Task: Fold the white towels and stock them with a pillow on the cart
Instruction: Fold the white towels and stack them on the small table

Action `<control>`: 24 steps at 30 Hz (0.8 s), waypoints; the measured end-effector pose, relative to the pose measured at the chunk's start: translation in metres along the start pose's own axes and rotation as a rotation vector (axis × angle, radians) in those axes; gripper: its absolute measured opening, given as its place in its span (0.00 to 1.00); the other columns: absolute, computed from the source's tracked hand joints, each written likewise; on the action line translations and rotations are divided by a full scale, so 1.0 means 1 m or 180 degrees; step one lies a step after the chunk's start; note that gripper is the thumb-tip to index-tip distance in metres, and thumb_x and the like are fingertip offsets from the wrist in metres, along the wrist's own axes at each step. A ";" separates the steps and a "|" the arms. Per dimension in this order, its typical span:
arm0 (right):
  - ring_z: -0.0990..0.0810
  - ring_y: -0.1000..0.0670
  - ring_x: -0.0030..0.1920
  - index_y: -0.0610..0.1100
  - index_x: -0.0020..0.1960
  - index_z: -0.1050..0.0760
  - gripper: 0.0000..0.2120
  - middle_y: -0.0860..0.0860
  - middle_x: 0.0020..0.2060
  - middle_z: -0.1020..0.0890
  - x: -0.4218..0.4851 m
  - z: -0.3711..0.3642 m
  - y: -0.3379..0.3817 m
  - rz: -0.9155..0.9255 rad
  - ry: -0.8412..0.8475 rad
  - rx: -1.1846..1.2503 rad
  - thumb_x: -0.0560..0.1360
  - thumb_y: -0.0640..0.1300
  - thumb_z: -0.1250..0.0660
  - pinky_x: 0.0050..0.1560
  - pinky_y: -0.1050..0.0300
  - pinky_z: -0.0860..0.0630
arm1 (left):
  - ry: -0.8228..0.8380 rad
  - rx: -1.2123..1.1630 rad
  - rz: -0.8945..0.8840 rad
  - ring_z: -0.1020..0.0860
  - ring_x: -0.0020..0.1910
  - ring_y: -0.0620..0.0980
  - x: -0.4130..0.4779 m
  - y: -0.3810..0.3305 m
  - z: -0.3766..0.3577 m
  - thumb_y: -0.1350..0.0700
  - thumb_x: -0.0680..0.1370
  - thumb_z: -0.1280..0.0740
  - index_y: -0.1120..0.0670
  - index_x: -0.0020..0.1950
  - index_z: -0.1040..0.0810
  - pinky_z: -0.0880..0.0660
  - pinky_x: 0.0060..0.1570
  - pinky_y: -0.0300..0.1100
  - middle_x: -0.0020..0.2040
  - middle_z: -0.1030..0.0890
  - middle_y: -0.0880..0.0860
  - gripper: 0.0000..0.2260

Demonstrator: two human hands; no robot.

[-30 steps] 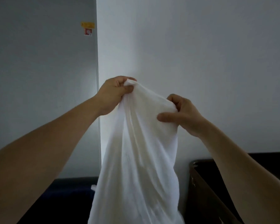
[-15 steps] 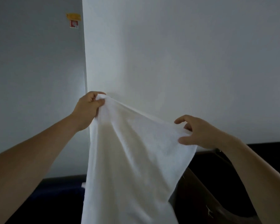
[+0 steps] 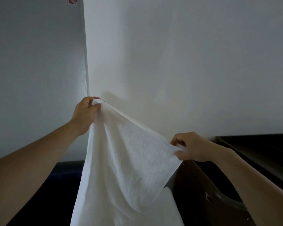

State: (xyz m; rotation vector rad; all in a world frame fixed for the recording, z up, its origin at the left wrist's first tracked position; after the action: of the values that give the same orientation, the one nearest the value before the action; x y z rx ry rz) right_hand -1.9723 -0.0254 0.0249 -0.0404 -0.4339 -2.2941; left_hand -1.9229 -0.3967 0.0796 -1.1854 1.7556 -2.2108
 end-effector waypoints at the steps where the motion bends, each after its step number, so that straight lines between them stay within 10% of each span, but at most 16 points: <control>1: 0.22 0.56 0.42 0.61 0.44 0.26 0.07 0.59 0.41 0.21 -0.001 -0.005 0.001 0.0026 0.0063 -0.0065 0.68 0.55 0.31 0.46 0.56 0.22 | 0.0014 -0.0008 -0.0017 0.20 0.57 0.55 -0.001 -0.001 0.000 0.57 0.77 0.34 0.44 0.50 0.20 0.23 0.48 0.52 0.54 0.15 0.46 0.08; 9: 0.21 0.57 0.40 0.62 0.41 0.29 0.11 0.59 0.39 0.22 -0.012 -0.061 0.002 -0.0039 0.0659 -0.0189 0.73 0.68 0.38 0.39 0.62 0.29 | -0.0038 0.0125 -0.0066 0.20 0.58 0.52 -0.003 0.001 0.009 0.53 0.74 0.35 0.44 0.50 0.21 0.26 0.46 0.48 0.53 0.15 0.44 0.07; 17: 0.21 0.59 0.28 0.52 0.39 0.24 0.11 0.59 0.28 0.18 0.010 0.080 -0.021 -0.0402 -0.0838 0.0102 0.74 0.55 0.28 0.34 0.61 0.30 | 0.0196 0.1608 -0.0505 0.24 0.42 0.45 0.017 -0.027 0.020 0.53 0.82 0.36 0.51 0.56 0.26 0.32 0.38 0.36 0.45 0.22 0.47 0.04; 24: 0.23 0.57 0.28 0.51 0.46 0.23 0.08 0.52 0.35 0.17 0.020 0.243 0.027 -0.0035 -0.2561 0.1084 0.73 0.44 0.24 0.32 0.61 0.27 | -0.0729 0.0809 -0.1014 0.25 0.36 0.41 0.062 -0.155 0.056 0.54 0.82 0.36 0.51 0.55 0.26 0.31 0.31 0.33 0.42 0.22 0.45 0.03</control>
State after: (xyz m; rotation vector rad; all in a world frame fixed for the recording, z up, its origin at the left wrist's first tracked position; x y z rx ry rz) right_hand -1.9925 0.0217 0.2646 -0.8039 -1.2209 -2.1014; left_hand -1.8722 -0.4194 0.2466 -1.6668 1.2297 -2.2582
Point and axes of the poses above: each hand's wrist, its own x-axis towards the middle knuckle, its own z-axis out of the back of the hand, y = z × x, the point moved 10 cm from there along x, towards the middle knuckle
